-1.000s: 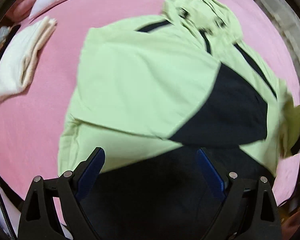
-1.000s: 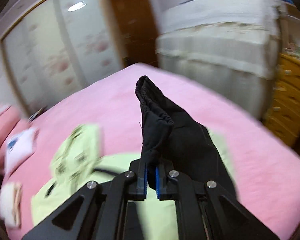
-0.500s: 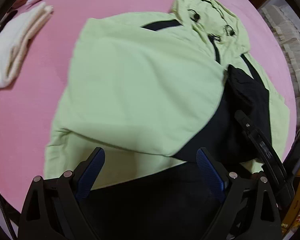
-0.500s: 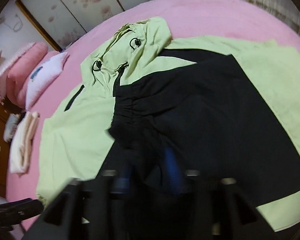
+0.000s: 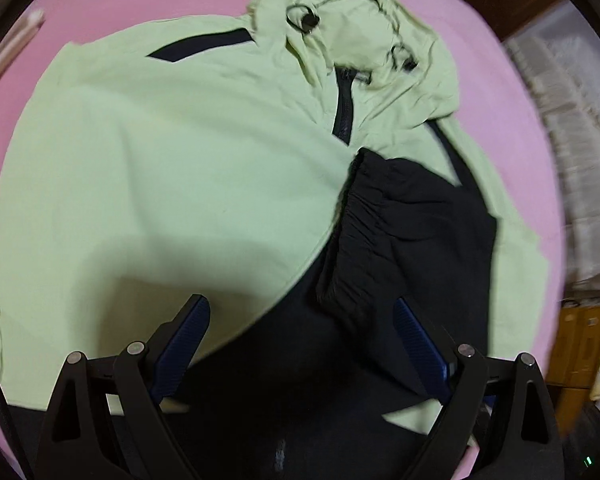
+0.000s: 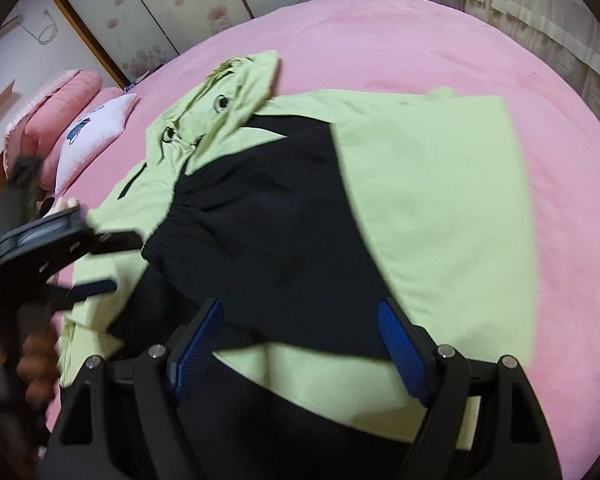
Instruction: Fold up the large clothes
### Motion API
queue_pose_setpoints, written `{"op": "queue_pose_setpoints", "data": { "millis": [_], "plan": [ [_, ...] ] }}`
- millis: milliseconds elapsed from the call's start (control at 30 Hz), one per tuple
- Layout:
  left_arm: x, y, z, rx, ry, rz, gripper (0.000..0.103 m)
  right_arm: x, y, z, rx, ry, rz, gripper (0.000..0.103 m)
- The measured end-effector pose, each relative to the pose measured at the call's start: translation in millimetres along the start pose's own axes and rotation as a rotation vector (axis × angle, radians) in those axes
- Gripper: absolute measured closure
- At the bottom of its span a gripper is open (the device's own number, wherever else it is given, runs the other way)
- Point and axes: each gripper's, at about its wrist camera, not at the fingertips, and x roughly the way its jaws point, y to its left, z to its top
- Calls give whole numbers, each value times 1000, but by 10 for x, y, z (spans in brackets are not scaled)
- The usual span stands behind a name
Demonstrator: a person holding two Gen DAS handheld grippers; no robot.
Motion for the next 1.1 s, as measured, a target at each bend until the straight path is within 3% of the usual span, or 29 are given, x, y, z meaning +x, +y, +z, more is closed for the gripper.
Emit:
{"op": "queue_pose_setpoints", "data": {
  "millis": [67, 200, 267, 333, 400, 433, 533, 867, 1100],
  "plan": [
    [109, -112, 10, 25, 0, 47, 11, -96, -135, -57, 5, 7, -4, 24],
    [214, -339, 0, 118, -29, 124, 12, -235, -381, -182, -21, 13, -91, 24],
    [273, -495, -28, 202, -37, 150, 24, -275, -490, -244, -33, 10, -143, 24],
    [325, -646, -56, 269, -30, 183, 46, -251, -578, -284, -38, 26, -161, 24],
    [340, -783, -82, 319, -41, 236, 56, -159, -679, -314, -43, 61, -180, 24],
    [339, -825, -82, 322, -45, 254, 64, -114, -730, -326, -41, 69, -184, 24],
    [258, -857, -63, 281, -51, 259, 75, -33, -838, -332, -21, 72, -176, 24],
    [-147, -1124, -188, 299, -118, 240, 78, 88, -894, -184, -23, 43, -178, 24],
    [-861, -1081, 19, 271, -224, 129, 80, 77, -885, -137, -33, 32, -179, 24]
  ]
}}
